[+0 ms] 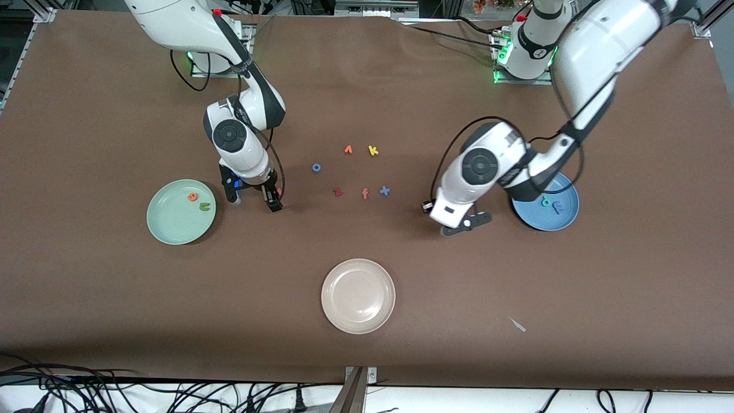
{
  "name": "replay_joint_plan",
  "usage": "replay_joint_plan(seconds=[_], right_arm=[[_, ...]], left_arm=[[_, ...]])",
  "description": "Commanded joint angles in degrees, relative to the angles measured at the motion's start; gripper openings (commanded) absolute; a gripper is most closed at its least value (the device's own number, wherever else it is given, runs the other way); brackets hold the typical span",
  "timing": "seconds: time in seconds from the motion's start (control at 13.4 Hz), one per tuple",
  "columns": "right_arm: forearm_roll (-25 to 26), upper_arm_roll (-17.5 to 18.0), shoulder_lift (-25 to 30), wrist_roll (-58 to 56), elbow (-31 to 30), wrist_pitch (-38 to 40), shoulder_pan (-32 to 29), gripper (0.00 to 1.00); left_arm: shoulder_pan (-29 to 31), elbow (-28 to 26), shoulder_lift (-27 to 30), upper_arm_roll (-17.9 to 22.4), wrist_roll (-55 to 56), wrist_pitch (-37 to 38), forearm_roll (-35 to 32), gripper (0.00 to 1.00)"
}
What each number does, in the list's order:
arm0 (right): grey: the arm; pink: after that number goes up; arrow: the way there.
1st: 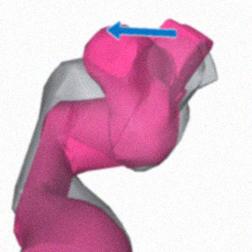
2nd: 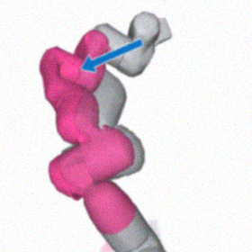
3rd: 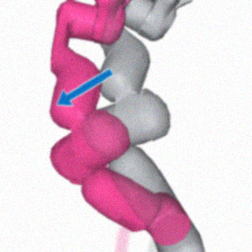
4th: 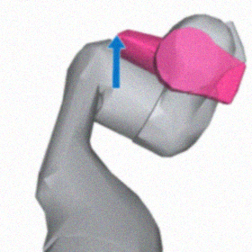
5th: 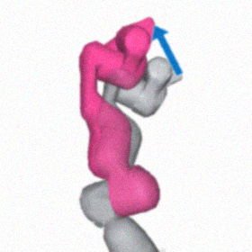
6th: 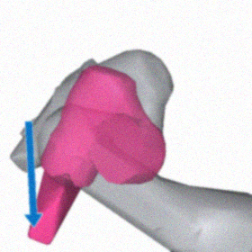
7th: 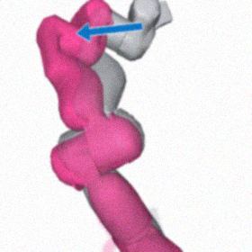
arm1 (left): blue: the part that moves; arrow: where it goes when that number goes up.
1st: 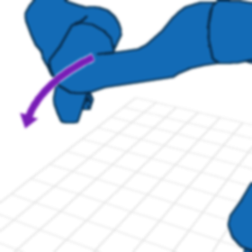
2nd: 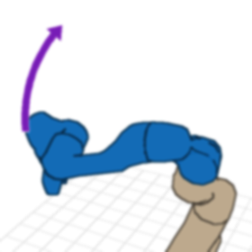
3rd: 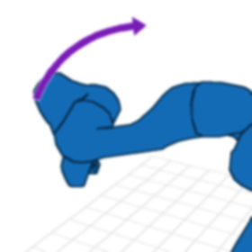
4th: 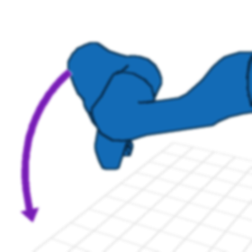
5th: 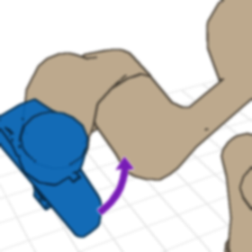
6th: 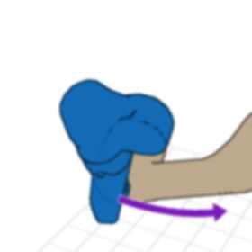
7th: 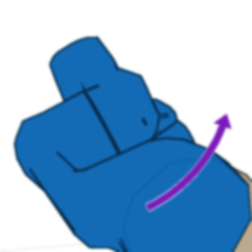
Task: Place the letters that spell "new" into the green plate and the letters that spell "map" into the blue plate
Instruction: 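Grasp the pink W with the right gripper while the left gripper grasps the D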
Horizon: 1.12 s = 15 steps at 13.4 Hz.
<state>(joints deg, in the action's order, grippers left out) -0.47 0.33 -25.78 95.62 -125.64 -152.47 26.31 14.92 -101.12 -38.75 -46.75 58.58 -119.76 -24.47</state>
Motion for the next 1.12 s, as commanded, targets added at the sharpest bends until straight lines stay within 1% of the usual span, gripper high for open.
replay_joint_plan(seconds=[0.0, 0.07, 0.22, 0.3, 0.45, 0.52, 0.6, 0.74, 0.82, 0.89, 0.97, 1.04], right_arm=[[0.3, -0.2, 1.6, -0.7, -2.2, -1.0, 0.4, 0.81], [0.3, -0.2, 1.4, -0.7, -2.1, -1.2, 0.4, 0.75], [0.3, -0.2, 1.2, -0.8, -2.0, -1.2, 0.4, 0.64], [0.3, -0.2, 1.1, -0.8, -1.8, -1.1, 0.4, 0.55], [0.2, -0.2, 0.6, -0.8, -1.7, -1.2, 0.4, 0.46], [0.3, -0.2, 0.3, -0.8, -1.6, -1.2, 0.4, 0.39], [0.2, -0.2, 0.2, -0.8, -1.5, -1.2, 0.4, 0.28], [0.2, -0.2, 0.2, -0.9, -1.3, -1.2, 0.4, 0.04], [0.2, -0.2, 0.2, -1.3, -0.3, -0.8, 0.4, 0.0], [0.2, -0.2, 0.4, -2.4, 0.7, 0.1, 0.3, 0.0], [0.2, -0.3, 0.6, -3.2, 2.2, 3.0, 0.3, 0.0], [0.2, -0.7, 1.2, -5.3, 4.1, 7.7, 0.2, 0.0]], left_arm=[[12.5, -1.3, 1.7, -6.5, -12.9, 9.3, 1.6, 0.09], [15.2, -1.4, 1.7, -6.5, -17.6, 11.5, 1.3, 0.09], [19.6, -2.4, 1.6, -5.8, -25.6, 13.0, 1.1, 0.09], [21.8, -3.0, 1.2, -5.6, -29.2, 13.0, -0.2, 0.09], [25.2, -3.9, -1.1, -5.4, -33.4, 12.4, -4.3, 0.09], [26.0, -4.1, -2.0, -5.4, -34.2, 12.2, -6.0, 0.09], [26.2, -4.2, -3.2, -4.6, -34.8, 11.8, -7.3, 0.09], [26.0, -4.6, -4.4, -2.7, -34.8, 9.0, -7.7, 0.1], [25.9, -4.7, -4.8, -2.2, -34.8, 7.8, -7.6, 0.18], [25.8, -4.6, -5.3, -1.9, -34.7, 7.7, -7.6, 0.31], [25.8, -4.4, -5.5, -1.9, -34.8, 7.6, -7.5, 0.48], [25.9, -3.7, -5.1, -1.9, -34.8, 7.8, -7.5, 0.85]])
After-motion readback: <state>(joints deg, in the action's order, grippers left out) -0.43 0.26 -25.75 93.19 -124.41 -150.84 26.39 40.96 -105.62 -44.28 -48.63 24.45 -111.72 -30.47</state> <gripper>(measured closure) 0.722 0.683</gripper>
